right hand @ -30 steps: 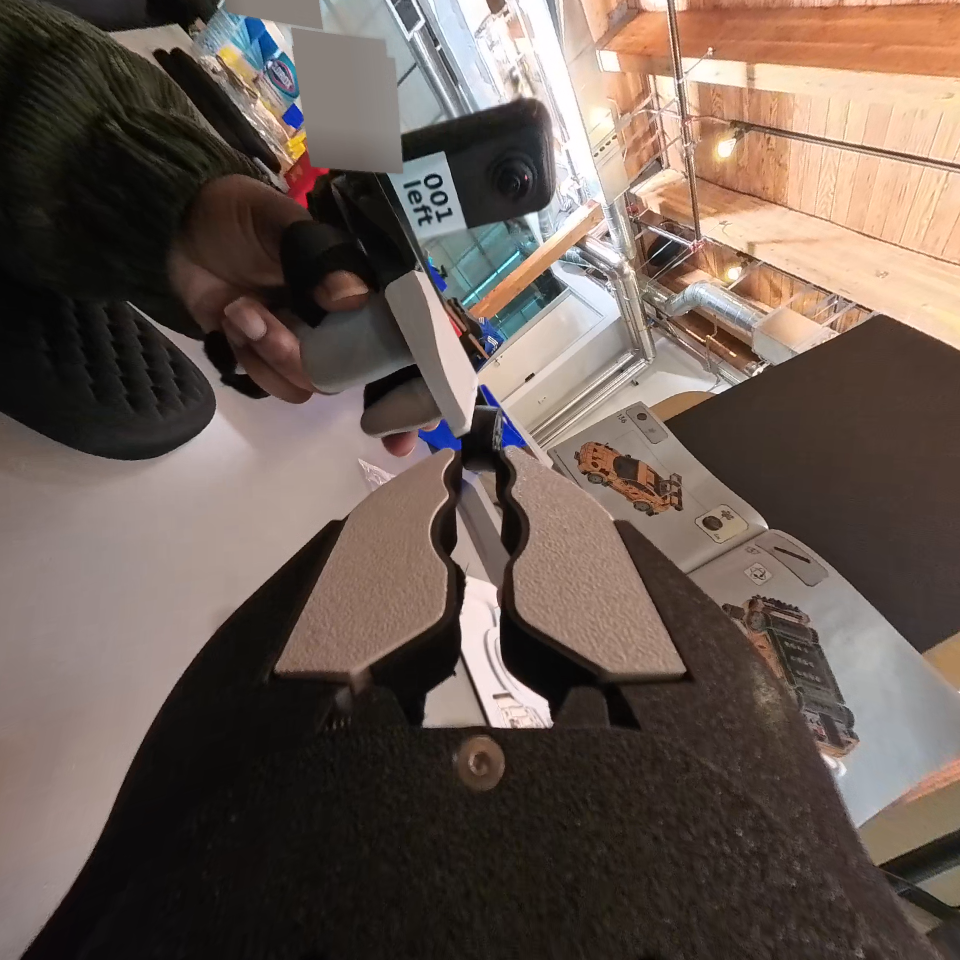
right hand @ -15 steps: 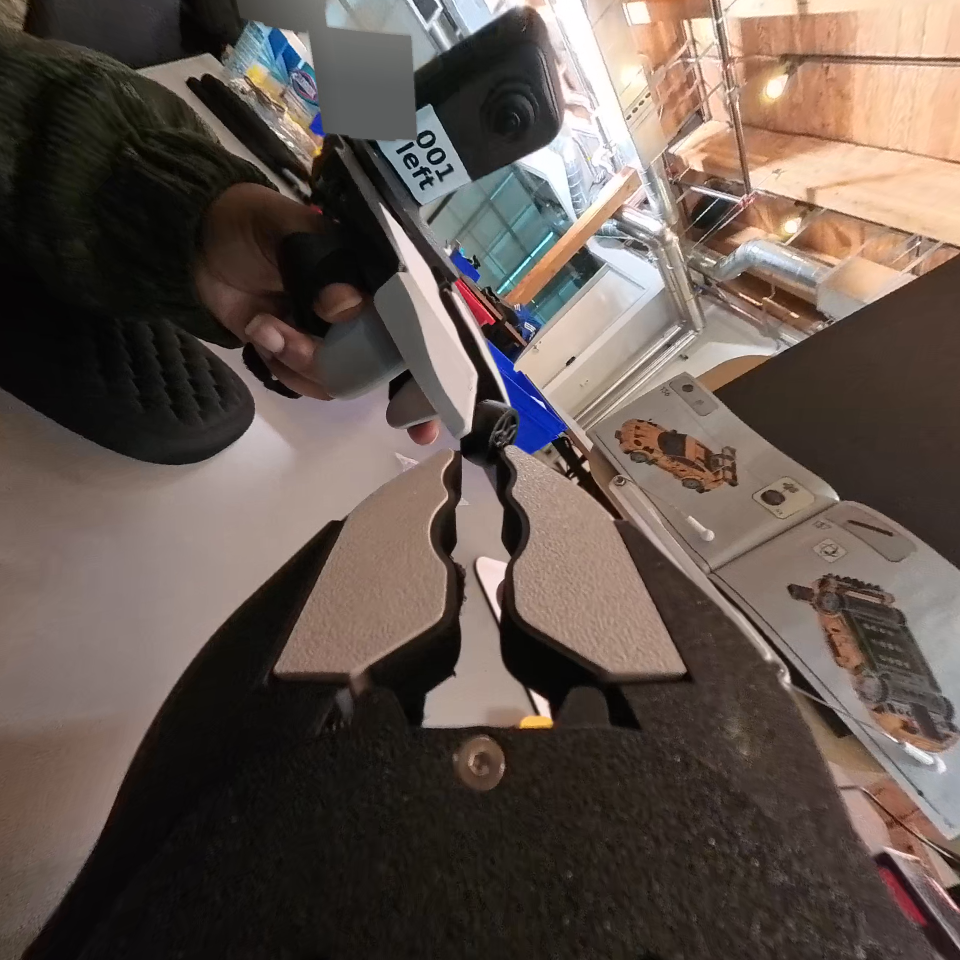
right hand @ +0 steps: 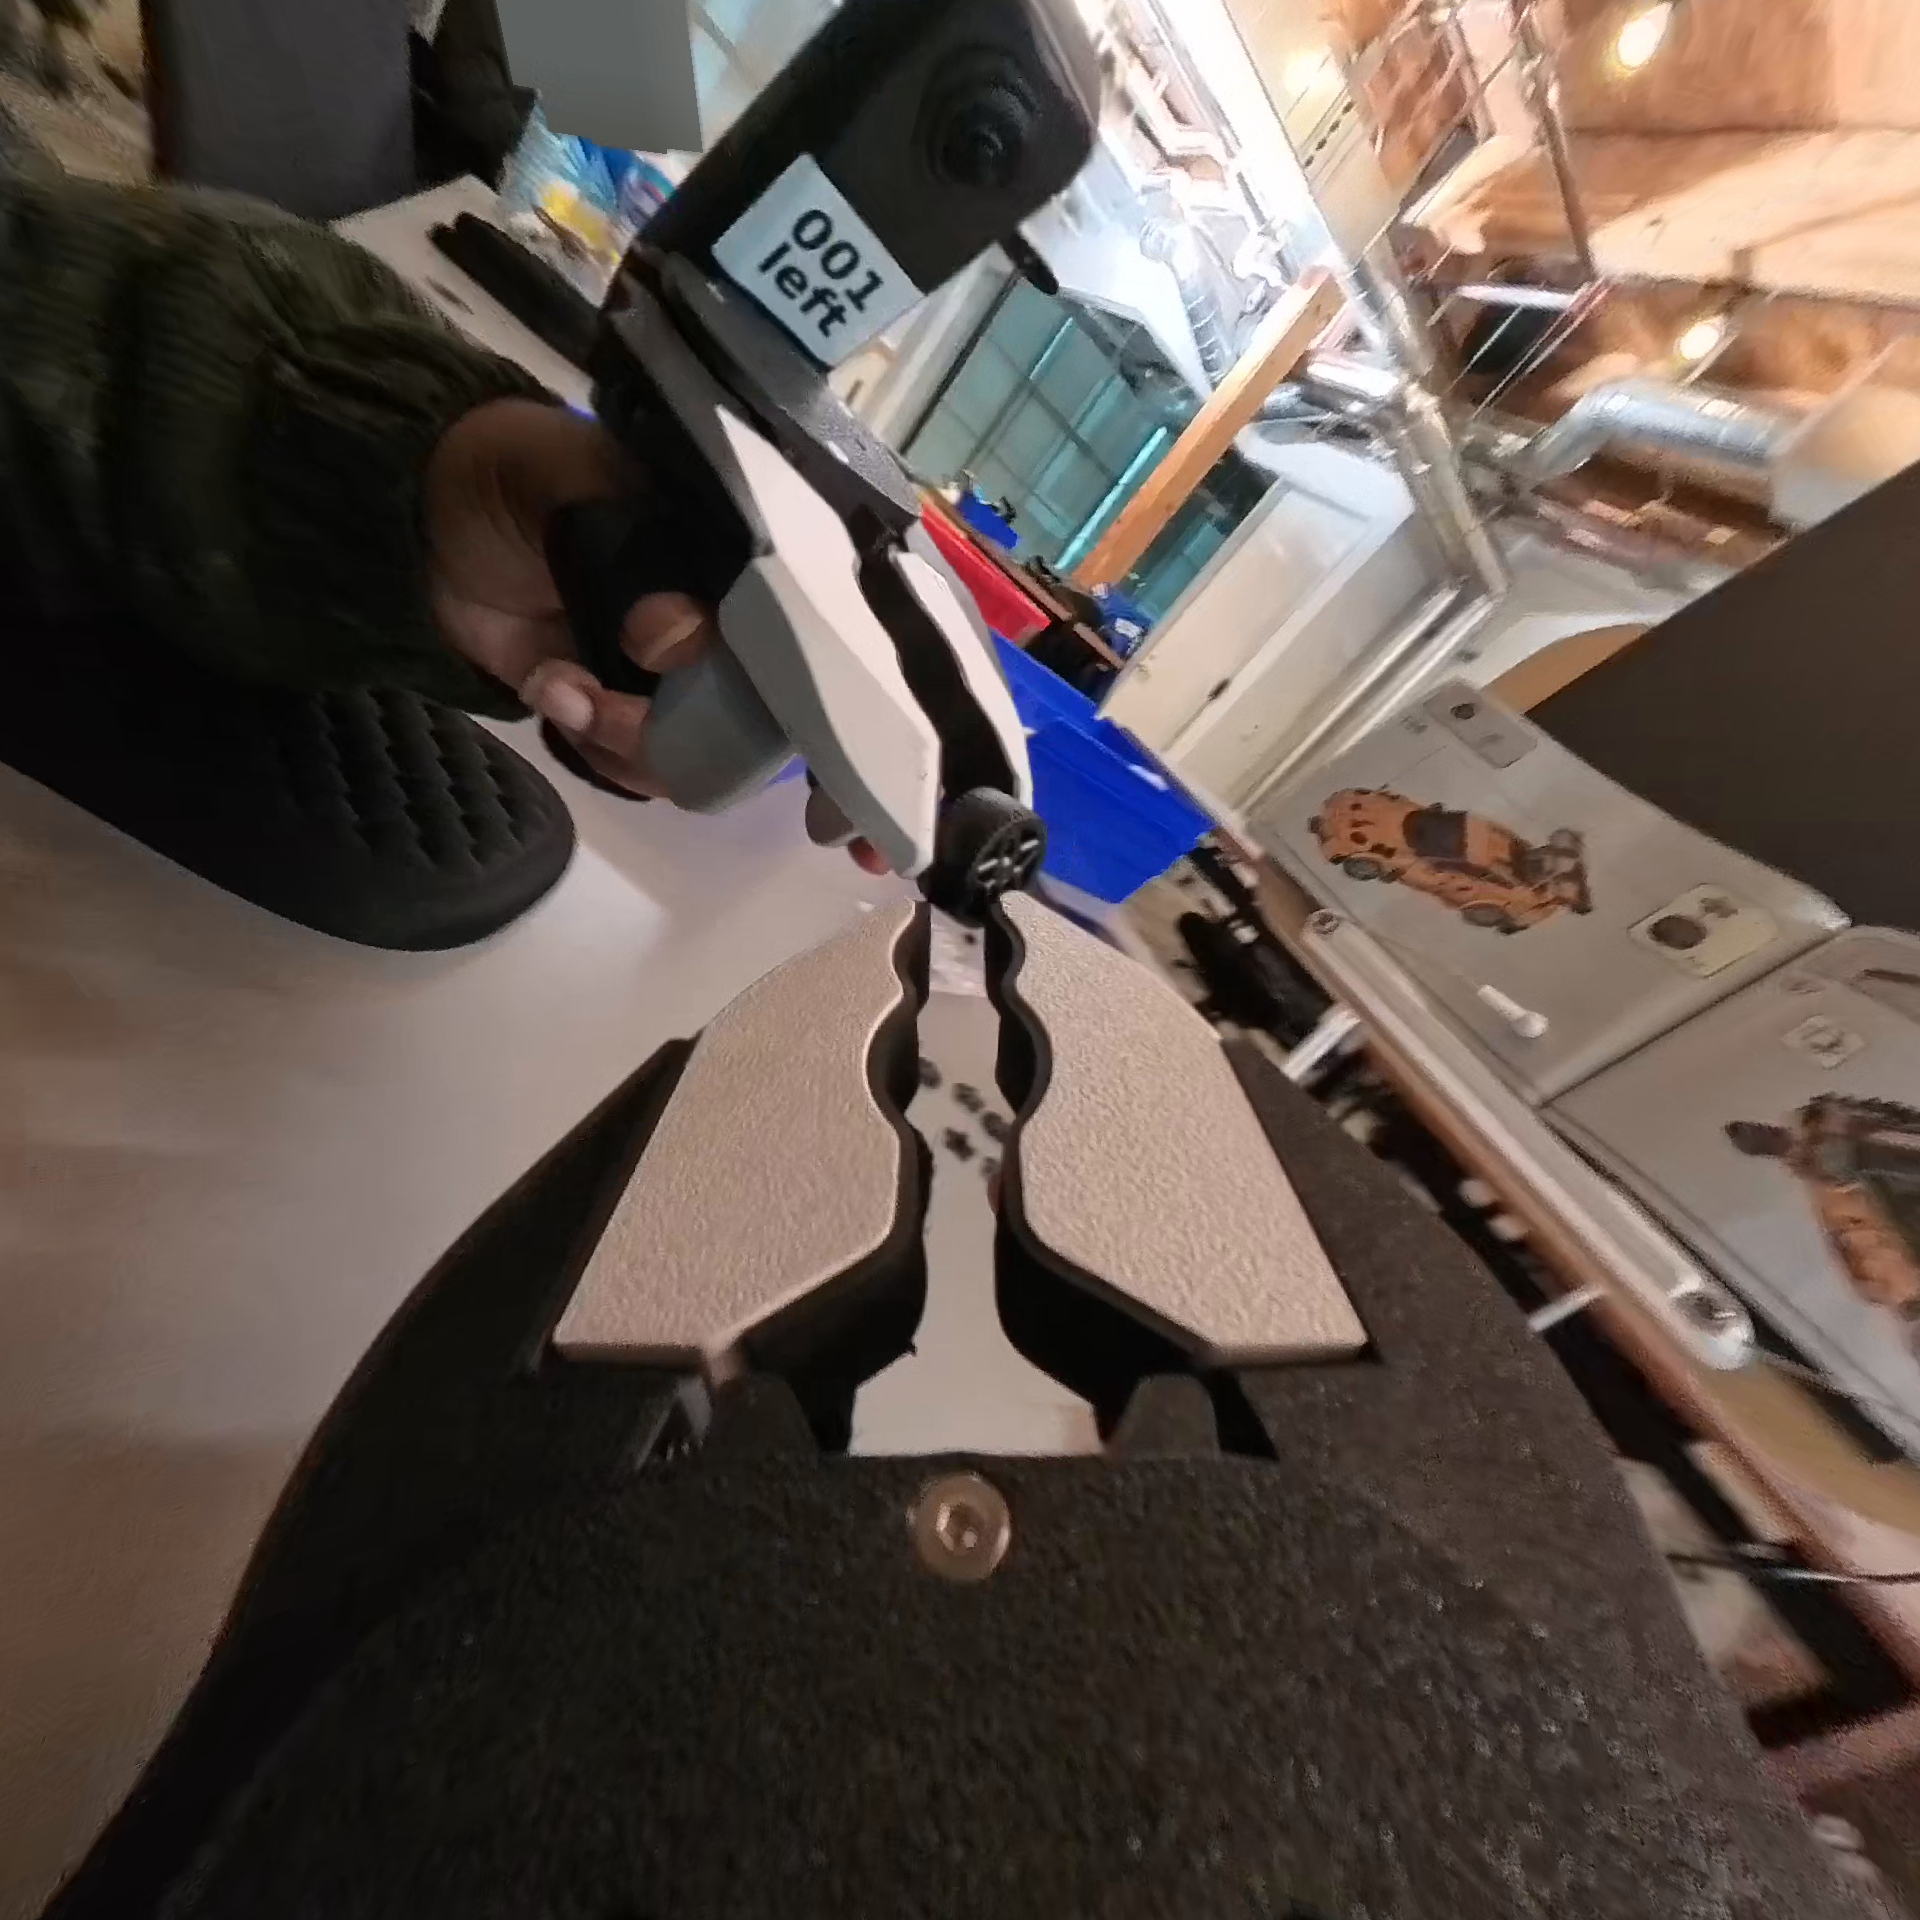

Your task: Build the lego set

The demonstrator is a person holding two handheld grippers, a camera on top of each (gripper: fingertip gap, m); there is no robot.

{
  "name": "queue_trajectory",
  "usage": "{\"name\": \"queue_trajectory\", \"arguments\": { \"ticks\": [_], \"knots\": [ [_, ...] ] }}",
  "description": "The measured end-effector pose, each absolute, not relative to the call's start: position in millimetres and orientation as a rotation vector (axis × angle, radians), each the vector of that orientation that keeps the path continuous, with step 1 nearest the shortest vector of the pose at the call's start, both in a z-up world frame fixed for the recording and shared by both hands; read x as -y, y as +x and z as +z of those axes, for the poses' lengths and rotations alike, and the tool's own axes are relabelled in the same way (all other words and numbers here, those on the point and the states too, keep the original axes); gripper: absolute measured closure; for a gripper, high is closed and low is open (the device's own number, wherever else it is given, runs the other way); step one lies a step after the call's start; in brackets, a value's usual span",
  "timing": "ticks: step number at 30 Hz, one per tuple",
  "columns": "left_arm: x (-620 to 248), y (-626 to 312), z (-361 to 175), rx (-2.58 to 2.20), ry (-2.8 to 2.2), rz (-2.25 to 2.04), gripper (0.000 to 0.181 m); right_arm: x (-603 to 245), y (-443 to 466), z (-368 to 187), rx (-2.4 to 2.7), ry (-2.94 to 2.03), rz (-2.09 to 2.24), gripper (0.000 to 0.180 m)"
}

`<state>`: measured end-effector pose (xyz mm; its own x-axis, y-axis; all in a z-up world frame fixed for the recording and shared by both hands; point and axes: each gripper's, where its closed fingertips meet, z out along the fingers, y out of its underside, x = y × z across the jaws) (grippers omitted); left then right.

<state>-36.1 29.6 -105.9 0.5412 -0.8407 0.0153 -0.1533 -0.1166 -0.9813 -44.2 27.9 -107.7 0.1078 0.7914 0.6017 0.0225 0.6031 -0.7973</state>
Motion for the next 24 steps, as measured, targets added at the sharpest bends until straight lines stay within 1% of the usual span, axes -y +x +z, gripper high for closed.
{"name": "queue_trajectory", "arguments": {
  "ticks": [3,7,9,12,16,17,19,24],
  "knots": [
    [-29,-42,-108,-0.925,-1.586,-0.644,0.157,-28,-42,-106,1.367,-0.873,0.878,0.173],
    [-19,-40,-111,-0.998,-1.568,-0.686,0.157,-18,-40,-106,1.409,-0.980,1.178,0.171],
    [-15,-37,-115,-1.039,-1.570,-0.694,0.157,-12,-38,-109,1.448,-0.998,1.257,0.172],
    [-11,-34,-122,-1.099,-1.579,-0.685,0.157,-8,-36,-117,1.508,-1.013,1.281,0.170],
    [-3,-30,-128,-1.179,-1.572,-0.714,0.157,-2,-33,-123,1.576,-1.028,1.347,0.163],
    [-2,-28,-130,-1.191,-1.574,-0.721,0.157,0,-32,-124,1.593,-1.023,1.355,0.163],
    [-1,-28,-132,-1.191,-1.586,-0.735,0.157,3,-30,-127,1.621,-1.011,1.352,0.170],
    [2,-26,-139,-1.212,-1.613,-0.789,0.157,5,-29,-133,1.668,-0.997,1.308,0.168]
  ]
}}
